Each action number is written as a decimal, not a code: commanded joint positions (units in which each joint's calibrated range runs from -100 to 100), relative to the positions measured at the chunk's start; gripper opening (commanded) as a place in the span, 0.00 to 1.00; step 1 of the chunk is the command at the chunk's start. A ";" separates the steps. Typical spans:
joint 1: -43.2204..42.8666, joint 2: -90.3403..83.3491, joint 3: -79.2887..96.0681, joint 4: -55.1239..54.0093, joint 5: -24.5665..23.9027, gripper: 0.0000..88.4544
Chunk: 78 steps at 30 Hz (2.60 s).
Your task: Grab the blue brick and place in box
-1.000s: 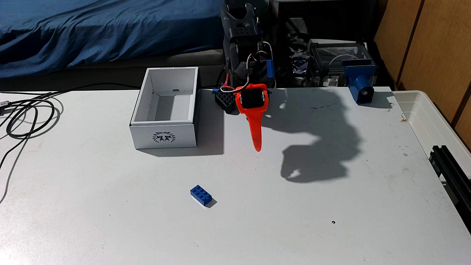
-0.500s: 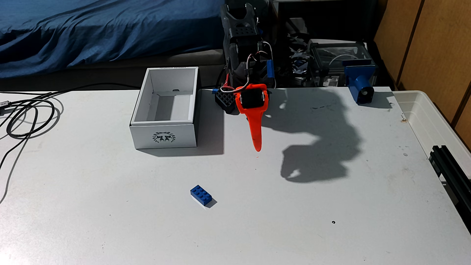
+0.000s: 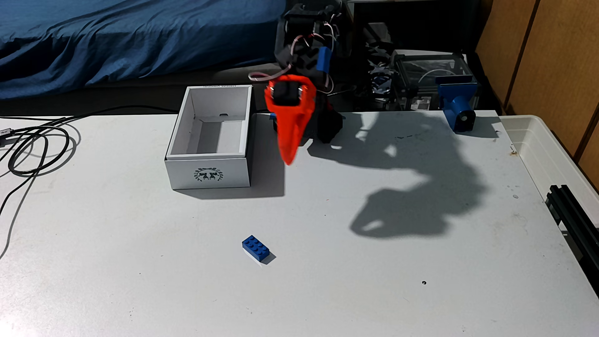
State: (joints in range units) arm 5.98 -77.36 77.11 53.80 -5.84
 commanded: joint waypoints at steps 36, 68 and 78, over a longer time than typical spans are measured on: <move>15.05 27.77 -31.95 13.03 -4.55 0.01; 2.19 87.22 -73.56 22.07 -13.28 0.01; 9.18 87.13 -74.54 22.16 -12.28 0.01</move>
State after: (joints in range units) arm 13.73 10.47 5.32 75.67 -18.63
